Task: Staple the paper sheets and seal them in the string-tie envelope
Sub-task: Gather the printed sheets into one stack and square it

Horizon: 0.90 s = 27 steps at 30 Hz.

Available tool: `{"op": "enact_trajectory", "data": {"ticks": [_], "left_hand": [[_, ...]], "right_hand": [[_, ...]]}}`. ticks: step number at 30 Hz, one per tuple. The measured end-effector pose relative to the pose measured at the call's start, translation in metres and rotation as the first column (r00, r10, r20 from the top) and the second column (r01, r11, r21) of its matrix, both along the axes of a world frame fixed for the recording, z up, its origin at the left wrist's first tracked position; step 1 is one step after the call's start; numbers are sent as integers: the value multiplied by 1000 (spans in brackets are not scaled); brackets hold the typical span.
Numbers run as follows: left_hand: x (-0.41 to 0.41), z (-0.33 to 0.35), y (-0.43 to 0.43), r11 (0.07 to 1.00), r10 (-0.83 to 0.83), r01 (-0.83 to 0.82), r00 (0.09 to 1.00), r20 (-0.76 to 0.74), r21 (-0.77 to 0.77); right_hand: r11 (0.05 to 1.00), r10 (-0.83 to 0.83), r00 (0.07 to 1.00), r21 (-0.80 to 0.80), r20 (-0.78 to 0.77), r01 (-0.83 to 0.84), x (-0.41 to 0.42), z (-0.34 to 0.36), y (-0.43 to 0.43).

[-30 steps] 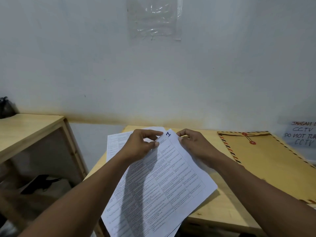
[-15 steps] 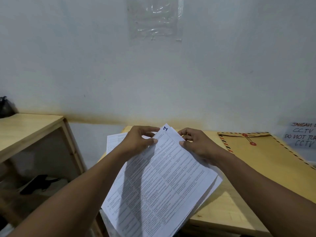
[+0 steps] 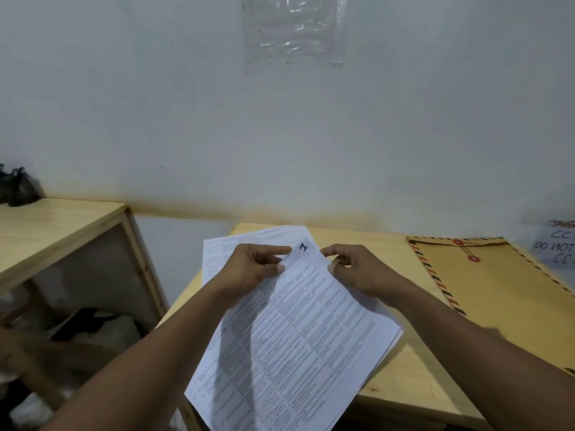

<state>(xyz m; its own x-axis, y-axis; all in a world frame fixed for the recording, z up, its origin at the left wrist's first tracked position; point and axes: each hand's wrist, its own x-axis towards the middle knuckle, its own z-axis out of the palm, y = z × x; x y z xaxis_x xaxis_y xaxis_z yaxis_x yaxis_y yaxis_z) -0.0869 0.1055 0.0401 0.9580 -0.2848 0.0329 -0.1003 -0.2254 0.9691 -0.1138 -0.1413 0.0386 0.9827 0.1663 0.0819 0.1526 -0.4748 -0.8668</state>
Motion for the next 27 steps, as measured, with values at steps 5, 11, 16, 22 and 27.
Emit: {"op": "enact_trajectory", "data": {"ticks": [5, 11, 16, 22, 27], "left_hand": [[-3, -6, 23, 998, -55, 53, 992, -114, -19], [-14, -28, 66, 994, 113, -112, 990, -89, 11], [-21, -50, 107, 970, 242, -237, 963, -115, 56], [-24, -56, 134, 970, 245, -241, 951, -190, 46], [-27, -52, 133, 968, 252, -244, 945, -210, 67]], "right_hand": [[986, 31, 999, 166, -37, -24, 5, -20, 22], [984, 150, 984, 106, -91, -140, 18, -28, 66], [903, 103, 994, -421, 23, -84, 40, -37, 79], [712, 158, 987, -692, -11, -122, 41, -44, 77], [625, 191, 979, -778, 71, -66, 39, -39, 80]]}}
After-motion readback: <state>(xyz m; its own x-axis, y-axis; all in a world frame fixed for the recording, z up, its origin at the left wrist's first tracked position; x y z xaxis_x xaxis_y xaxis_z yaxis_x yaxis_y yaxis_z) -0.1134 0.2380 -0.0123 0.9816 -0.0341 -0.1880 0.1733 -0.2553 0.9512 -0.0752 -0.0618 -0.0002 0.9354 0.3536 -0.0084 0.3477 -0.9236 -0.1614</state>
